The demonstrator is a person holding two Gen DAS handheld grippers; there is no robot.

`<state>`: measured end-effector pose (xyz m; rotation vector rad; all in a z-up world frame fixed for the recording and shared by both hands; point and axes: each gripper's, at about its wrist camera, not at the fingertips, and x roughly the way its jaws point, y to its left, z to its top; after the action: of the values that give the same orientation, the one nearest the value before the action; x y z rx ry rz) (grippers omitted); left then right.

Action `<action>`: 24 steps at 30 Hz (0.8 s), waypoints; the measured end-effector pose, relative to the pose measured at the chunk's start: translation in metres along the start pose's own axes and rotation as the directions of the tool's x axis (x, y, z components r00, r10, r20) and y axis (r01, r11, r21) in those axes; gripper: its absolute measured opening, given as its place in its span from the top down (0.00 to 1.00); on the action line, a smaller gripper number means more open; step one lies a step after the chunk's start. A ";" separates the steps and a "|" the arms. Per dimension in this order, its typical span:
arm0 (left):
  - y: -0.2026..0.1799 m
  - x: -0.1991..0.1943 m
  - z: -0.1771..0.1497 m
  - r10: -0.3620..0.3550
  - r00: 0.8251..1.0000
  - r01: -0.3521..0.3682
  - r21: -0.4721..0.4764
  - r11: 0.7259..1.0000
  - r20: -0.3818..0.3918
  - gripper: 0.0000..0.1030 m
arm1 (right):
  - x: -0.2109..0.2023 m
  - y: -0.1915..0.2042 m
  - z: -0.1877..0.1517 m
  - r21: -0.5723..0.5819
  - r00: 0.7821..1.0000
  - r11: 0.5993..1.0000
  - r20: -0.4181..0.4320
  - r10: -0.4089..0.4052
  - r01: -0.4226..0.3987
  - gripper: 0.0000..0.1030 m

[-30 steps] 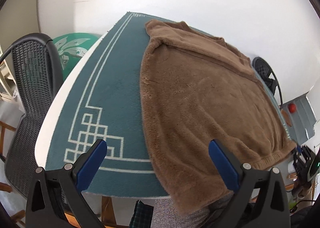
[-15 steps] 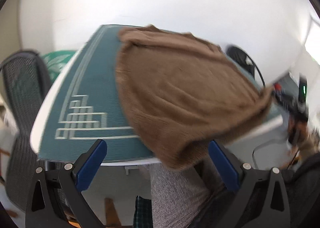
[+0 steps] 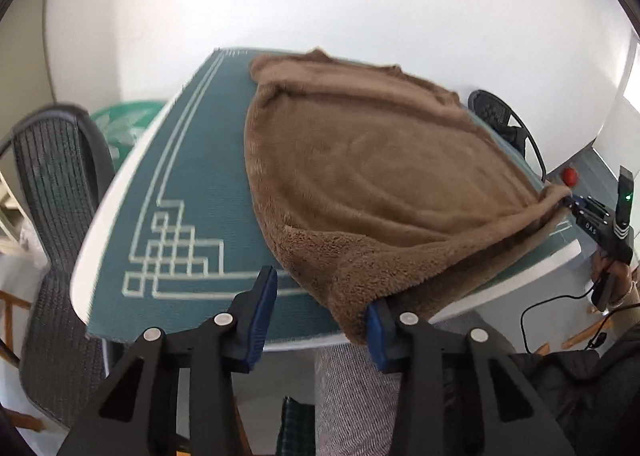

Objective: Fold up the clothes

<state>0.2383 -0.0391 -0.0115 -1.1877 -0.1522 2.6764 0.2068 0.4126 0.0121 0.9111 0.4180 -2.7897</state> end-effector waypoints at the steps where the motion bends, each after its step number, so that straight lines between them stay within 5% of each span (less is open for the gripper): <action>1: -0.003 -0.002 0.002 0.008 1.000 -0.008 0.014 1.000 0.011 0.62 | 0.000 0.001 0.000 -0.007 1.000 1.000 0.002 -0.003 0.003 0.86; 9: -0.002 -0.022 0.034 0.019 0.993 -0.022 0.026 0.999 0.114 0.64 | -0.009 -0.007 0.010 -0.010 0.999 1.000 0.035 -0.007 0.008 0.86; 24: -0.017 -0.054 0.119 0.065 0.945 -0.115 0.140 0.983 0.321 0.69 | -0.027 -0.022 0.080 -0.070 0.975 0.993 0.212 -0.074 0.091 0.86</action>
<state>0.1879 -0.0366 0.1100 -0.7311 0.0674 2.8797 0.1792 0.4107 0.0949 0.5883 0.5400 -2.8808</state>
